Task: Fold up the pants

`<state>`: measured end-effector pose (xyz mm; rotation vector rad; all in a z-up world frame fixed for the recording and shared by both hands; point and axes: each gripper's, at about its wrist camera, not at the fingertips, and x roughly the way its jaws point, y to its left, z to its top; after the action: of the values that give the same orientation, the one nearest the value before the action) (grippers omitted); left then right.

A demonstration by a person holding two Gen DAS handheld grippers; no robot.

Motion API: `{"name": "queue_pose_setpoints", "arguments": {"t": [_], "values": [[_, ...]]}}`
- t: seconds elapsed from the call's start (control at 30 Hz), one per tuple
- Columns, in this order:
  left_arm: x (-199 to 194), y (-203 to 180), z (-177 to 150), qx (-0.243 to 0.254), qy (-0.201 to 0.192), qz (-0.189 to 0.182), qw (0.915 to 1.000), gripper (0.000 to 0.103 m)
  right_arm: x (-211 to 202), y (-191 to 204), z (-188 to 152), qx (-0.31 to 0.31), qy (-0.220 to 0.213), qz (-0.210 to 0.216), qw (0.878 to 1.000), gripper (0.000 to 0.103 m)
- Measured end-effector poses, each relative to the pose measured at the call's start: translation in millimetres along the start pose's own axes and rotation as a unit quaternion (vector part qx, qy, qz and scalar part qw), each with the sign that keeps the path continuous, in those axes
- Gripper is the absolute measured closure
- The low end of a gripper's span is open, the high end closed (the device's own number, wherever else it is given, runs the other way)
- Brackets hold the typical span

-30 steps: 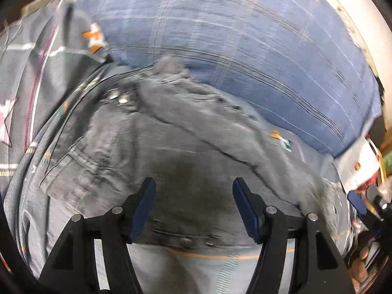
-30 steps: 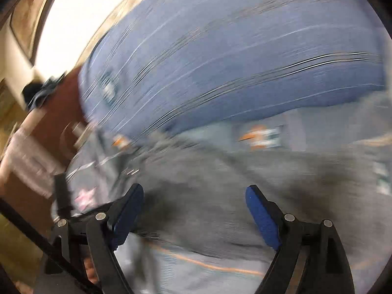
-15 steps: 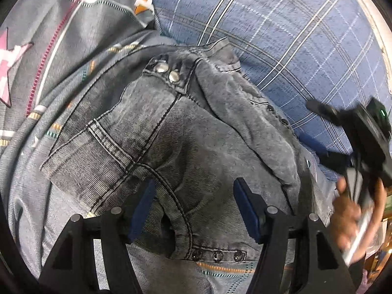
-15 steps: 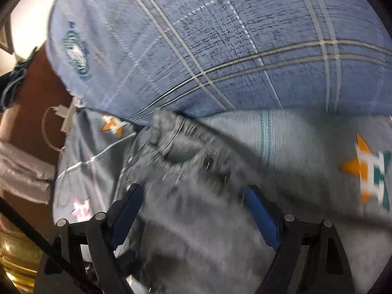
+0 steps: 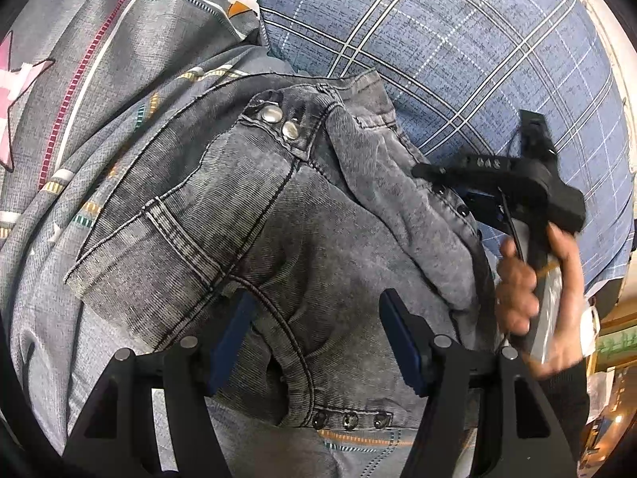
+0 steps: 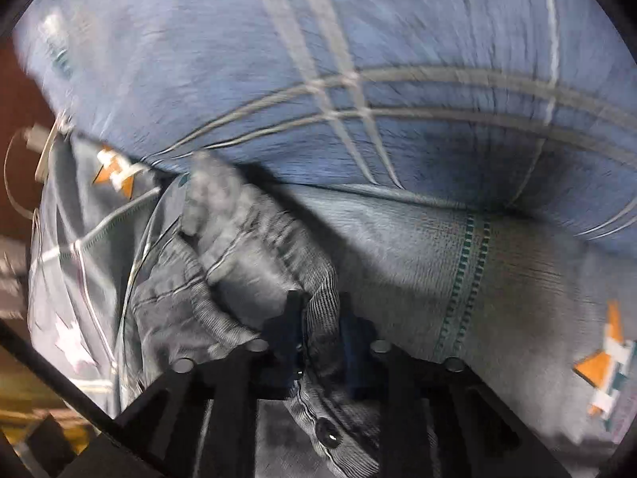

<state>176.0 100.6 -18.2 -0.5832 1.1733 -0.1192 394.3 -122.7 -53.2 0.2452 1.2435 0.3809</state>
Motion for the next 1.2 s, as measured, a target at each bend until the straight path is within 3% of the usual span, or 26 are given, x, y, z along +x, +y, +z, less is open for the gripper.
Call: {"name": "queue_pose_setpoints", "arguments": {"t": [0.23, 0.33, 0.5, 0.6, 0.8, 0.9, 1.0, 1.07, 1.17, 1.2], "values": [[-28.3, 14.2, 10.4, -0.026, -0.039, -0.014, 0.9988, 0.037, -73.2, 59.9, -56.2, -0.078, -0.073, 0.01, 0.994, 0.093], [-46.5, 25.4, 15.8, -0.038, -0.064, -0.019, 0.997, 0.028, -93.6, 78.7, -90.7, -0.098, -0.096, 0.03, 0.99, 0.093], [-65.4, 44.0, 22.6, -0.07, -0.075, -0.061, 0.9929, 0.027, -92.5, 94.3, -149.4, -0.113, -0.113, 0.057, 0.986, 0.093], [-69.0, 47.0, 21.7, -0.062, -0.082, -0.064, 0.9927, 0.026, -73.9, 96.0, -176.7, -0.095, -0.1, 0.071, 0.988, 0.093], [-71.5, 42.8, 15.4, -0.057, -0.057, -0.096, 0.9921, 0.026, -53.8, 98.6, -196.0, -0.071, -0.112, 0.063, 0.989, 0.092], [-81.1, 37.2, 6.0, -0.047, -0.067, -0.107, 0.9909, 0.022, -56.3, 103.2, -199.8, -0.08, -0.132, 0.052, 0.987, 0.092], [-80.9, 26.1, 0.1, -0.025, -0.073, -0.099, 0.9921, 0.02, -49.8, 114.2, -202.5, -0.096, -0.129, 0.033, 0.986, 0.092], [-70.2, 21.1, 2.7, -0.002, -0.06, -0.071, 0.9957, 0.019, -48.7, 120.6, -207.6, -0.113, -0.133, 0.029, 0.984, 0.092], [-45.2, 41.0, 6.5, -0.052, -0.013, -0.047, 0.9975, 0.019, -45.0, 121.3, -218.4, -0.118, -0.132, 0.032, 0.984, 0.091], [-38.6, 51.0, 6.6, -0.079, 0.001, -0.051, 0.9956, 0.029, -40.5, 119.1, -222.7, -0.115, -0.126, 0.036, 0.985, 0.091]]}}
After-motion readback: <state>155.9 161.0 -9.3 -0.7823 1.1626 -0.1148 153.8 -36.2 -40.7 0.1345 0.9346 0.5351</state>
